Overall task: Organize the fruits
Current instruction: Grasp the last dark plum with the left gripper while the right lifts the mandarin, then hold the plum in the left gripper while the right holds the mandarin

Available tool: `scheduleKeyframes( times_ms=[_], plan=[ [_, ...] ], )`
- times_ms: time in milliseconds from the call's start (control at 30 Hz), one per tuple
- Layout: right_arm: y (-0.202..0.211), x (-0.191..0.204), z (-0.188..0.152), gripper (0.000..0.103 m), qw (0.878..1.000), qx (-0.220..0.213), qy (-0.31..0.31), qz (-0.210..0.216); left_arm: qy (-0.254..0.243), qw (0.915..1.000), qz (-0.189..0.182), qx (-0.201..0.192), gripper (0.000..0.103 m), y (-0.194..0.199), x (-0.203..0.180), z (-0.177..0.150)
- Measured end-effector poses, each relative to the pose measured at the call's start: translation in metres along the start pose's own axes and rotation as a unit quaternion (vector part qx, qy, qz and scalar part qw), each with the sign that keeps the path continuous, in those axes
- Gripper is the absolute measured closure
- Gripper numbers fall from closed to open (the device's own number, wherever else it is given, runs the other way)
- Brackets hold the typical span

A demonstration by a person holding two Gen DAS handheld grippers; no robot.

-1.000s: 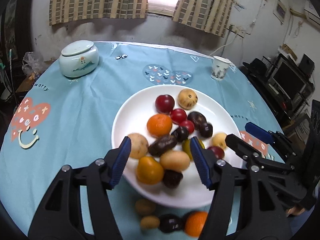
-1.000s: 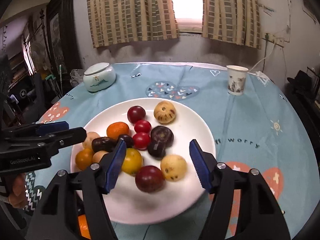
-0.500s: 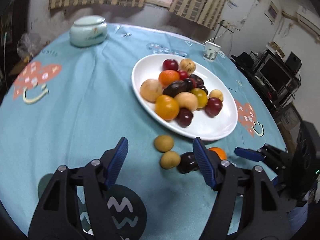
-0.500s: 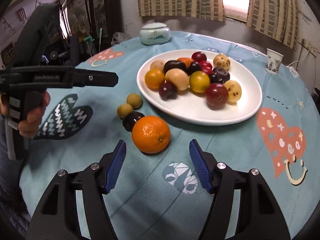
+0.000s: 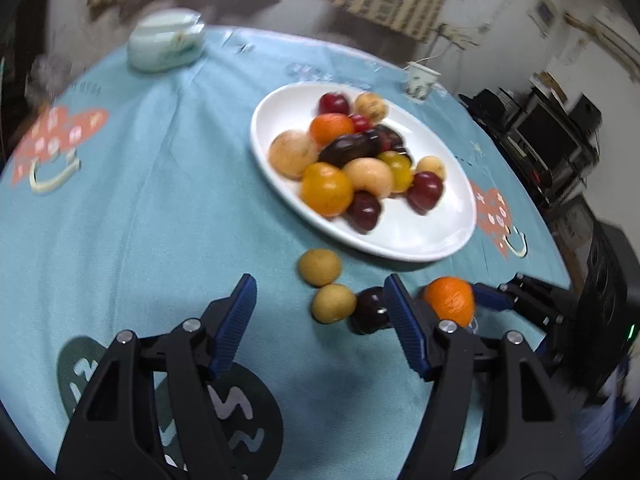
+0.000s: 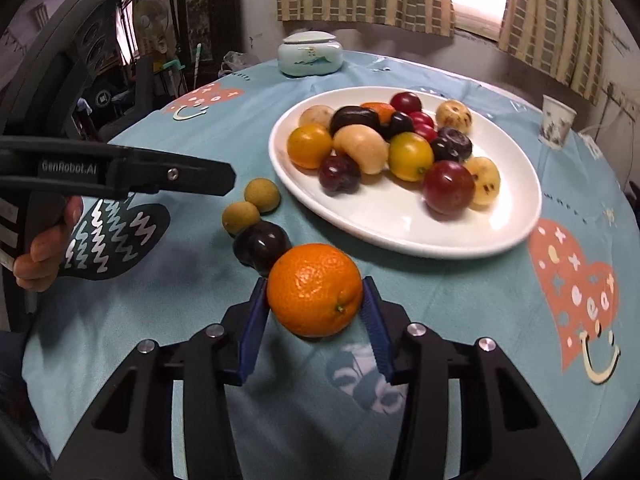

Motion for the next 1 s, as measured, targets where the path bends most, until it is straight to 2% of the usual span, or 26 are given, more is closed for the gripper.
scheduleKeyframes(
  times_ms=[67,133,233,367,533,633,700,733,767,833,1000],
  plan=[
    [0.008,-0.014,-0.004,0.057,1.0,-0.005,-0.02,-0.002,-0.059,0.9982,0.0,-0.01,0.036,0.004,-0.02,-0.002],
    [0.013,-0.029,-0.008,0.056,0.999,-0.005,-0.043,-0.002,-0.128,0.9917,-0.005,-0.011,0.036,0.002,-0.047,-0.01],
    [0.018,-0.047,-0.014,0.057,0.998,-0.007,-0.069,-0.008,-0.194,0.981,0.011,0.005,0.036,-0.013,-0.069,-0.023],
    [0.019,-0.048,-0.015,0.057,0.997,-0.007,-0.071,-0.007,-0.207,0.9774,0.031,0.029,0.036,-0.032,-0.07,-0.028],
    [0.022,-0.045,-0.015,0.056,0.998,-0.013,-0.066,-0.001,-0.199,0.9786,0.028,0.046,0.036,-0.047,-0.069,-0.027],
    [0.02,-0.05,-0.016,0.056,0.997,-0.009,-0.073,-0.006,-0.211,0.9762,0.003,0.048,0.038,-0.045,-0.076,-0.034],
    [0.019,-0.055,-0.017,0.056,0.997,-0.006,-0.08,-0.009,-0.231,0.9702,-0.065,0.037,0.038,-0.03,-0.098,-0.041],
    [0.019,-0.057,-0.017,0.056,0.996,-0.005,-0.084,-0.009,-0.241,0.9677,-0.068,0.027,0.037,-0.026,-0.102,-0.042],
    [0.019,-0.059,-0.018,0.056,0.996,-0.004,-0.086,-0.011,-0.254,0.9648,-0.064,0.02,0.037,-0.022,-0.107,-0.043],
    [0.019,-0.061,-0.019,0.056,0.996,-0.002,-0.089,-0.014,-0.256,0.9646,-0.06,0.023,0.037,-0.023,-0.107,-0.044],
    [0.021,-0.062,-0.018,0.056,0.996,-0.006,-0.088,-0.013,-0.224,0.9727,-0.012,0.058,0.037,-0.046,-0.084,-0.046]
  ],
)
Point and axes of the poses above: each gripper's, at about its wrist camera, not at the fingertips, and y roughly against the way its jaws point, x to its left, z to its top, the point moved 8 cm from there along -y, roughly the way its jaws point, and after that the axes turned 12 degrees about -z, right-handed, at the moved point
